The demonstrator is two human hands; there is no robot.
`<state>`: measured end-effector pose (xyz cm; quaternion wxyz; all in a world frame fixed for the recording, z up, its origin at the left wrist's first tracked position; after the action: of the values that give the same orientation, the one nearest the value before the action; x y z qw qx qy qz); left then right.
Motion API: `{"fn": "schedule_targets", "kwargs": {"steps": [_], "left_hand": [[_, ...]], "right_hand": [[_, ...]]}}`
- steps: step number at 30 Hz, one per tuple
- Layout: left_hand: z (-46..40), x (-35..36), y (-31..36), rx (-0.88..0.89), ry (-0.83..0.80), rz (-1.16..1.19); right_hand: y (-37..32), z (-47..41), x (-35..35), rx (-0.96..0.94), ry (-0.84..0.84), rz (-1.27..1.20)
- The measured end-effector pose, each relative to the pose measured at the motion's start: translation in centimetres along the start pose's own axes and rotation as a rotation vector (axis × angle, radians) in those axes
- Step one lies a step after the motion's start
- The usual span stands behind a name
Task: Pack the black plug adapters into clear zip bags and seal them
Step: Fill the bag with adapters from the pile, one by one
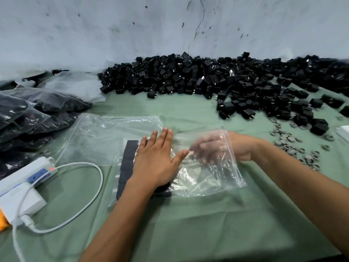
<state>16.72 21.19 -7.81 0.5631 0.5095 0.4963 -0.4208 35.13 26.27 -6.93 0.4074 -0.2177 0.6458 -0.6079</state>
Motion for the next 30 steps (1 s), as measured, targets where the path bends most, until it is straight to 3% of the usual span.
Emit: {"fn": "schedule_targets", "kwargs": {"steps": [2, 4, 7, 9, 12, 15, 19, 22, 24, 27, 30], "left_hand": [[-0.1, 0.0, 0.1, 0.005, -0.002, -0.001], [-0.1, 0.0, 0.0, 0.010, -0.007, -0.008], [-0.1, 0.1, -0.1, 0.011, -0.019, -0.026], [0.0, 0.1, -0.2, 0.013, -0.026, -0.023], [0.1, -0.1, 0.0, 0.018, -0.035, -0.015], [0.1, -0.2, 0.1, 0.015, -0.042, -0.024], [-0.1, -0.5, 0.2, 0.010, -0.080, -0.017], [-0.1, -0.8, 0.4, 0.016, -0.132, 0.007], [-0.2, -1.9, 1.4, 0.061, -0.061, 0.023], [0.1, -4.0, 6.1, 0.263, 0.131, 0.082], [0.8, -4.9, 11.4, 0.491, 0.187, 0.087]], "right_hand": [[0.3, 2.2, -2.6, 0.121, -0.019, 0.067], [0.8, 3.3, -6.1, 0.246, 0.110, 0.258], [0.5, 3.3, -11.5, 0.283, 0.691, 0.556], [-0.8, 2.6, -12.6, 0.244, 0.913, 0.893], [-0.4, 0.1, -12.9, 0.277, 0.705, 1.239], [0.7, -1.4, -12.8, 0.324, 0.460, 1.342], [-1.2, -0.4, -11.6, 0.160, 0.560, 1.382], [-2.4, 1.9, -10.4, 0.013, 0.671, 1.199], [-2.7, 3.7, -9.9, -0.010, 0.711, 0.963], [-2.2, 5.9, -8.7, 0.052, 0.536, 0.747], [-2.0, 7.3, -6.5, 0.056, 0.344, 0.632]]}}
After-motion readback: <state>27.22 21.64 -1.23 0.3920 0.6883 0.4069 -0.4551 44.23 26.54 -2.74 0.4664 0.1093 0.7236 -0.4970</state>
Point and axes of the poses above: each hand's wrist, its own z-axis away from the middle knuckle, its own x-axis out of the palm, y = z × x, the point moved 7 cm from there along -z, towards the middle knuckle, and after that the axes turned 13 degrees about -x, right-handed, at the moved point
